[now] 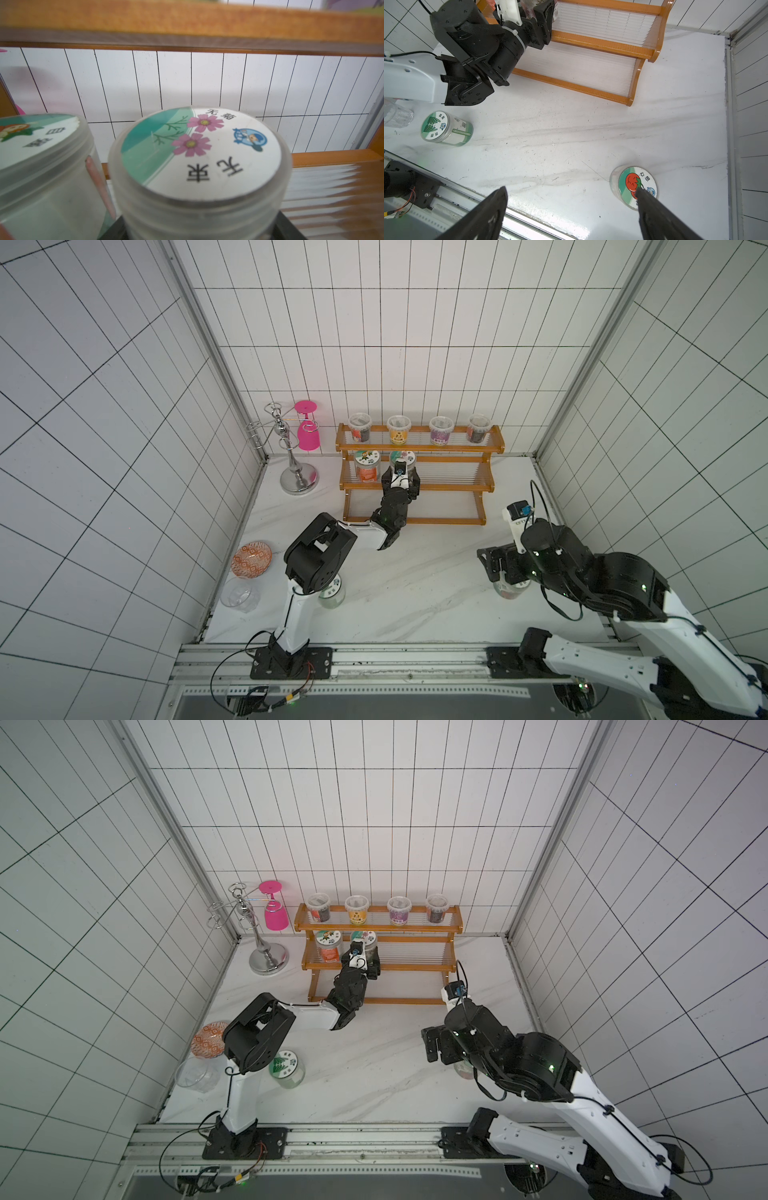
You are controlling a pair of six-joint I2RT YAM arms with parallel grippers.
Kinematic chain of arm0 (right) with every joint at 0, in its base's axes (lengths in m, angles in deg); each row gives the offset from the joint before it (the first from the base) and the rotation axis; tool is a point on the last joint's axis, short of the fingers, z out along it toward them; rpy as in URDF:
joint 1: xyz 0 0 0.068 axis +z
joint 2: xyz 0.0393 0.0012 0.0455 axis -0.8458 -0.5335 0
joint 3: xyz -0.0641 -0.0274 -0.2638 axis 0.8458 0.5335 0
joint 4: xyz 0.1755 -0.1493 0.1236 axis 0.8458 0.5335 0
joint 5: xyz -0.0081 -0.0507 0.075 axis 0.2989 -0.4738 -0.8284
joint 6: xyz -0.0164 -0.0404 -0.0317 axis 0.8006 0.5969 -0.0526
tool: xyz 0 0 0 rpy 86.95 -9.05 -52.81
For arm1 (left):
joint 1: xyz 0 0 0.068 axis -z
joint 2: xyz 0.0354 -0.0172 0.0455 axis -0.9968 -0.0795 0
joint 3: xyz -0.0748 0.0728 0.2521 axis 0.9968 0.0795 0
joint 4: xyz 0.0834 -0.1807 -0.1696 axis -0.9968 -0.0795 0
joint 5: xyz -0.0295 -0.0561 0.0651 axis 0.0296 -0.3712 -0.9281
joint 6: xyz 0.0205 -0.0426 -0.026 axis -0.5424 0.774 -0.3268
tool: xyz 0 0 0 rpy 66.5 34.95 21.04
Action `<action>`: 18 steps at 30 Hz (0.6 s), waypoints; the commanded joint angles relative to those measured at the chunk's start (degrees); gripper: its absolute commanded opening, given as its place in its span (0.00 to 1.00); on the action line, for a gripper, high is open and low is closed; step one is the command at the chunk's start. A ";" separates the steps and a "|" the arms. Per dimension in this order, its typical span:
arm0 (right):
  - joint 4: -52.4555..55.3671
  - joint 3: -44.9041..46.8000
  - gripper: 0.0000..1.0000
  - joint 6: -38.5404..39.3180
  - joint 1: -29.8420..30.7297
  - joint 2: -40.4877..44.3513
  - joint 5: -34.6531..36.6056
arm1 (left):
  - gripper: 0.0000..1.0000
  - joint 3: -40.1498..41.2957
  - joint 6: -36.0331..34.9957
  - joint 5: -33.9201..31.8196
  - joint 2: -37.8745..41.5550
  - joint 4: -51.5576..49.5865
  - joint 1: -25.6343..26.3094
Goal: Place the seed container on the shelf
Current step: Place the seed jar on the shelf.
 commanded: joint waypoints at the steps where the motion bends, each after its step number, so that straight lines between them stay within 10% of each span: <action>1: -0.10 1.19 0.99 -0.82 -0.37 0.59 0.49 | 0.76 -1.67 0.02 0.46 -1.80 -0.55 -0.44; 7: -0.10 1.16 0.99 -0.64 -0.37 0.77 0.71 | 0.98 -0.62 -0.89 -0.80 -0.67 0.21 -0.09; 18: -0.10 1.28 0.99 -0.36 -0.45 0.70 0.45 | 0.99 6.04 -3.36 -1.80 5.89 3.14 1.91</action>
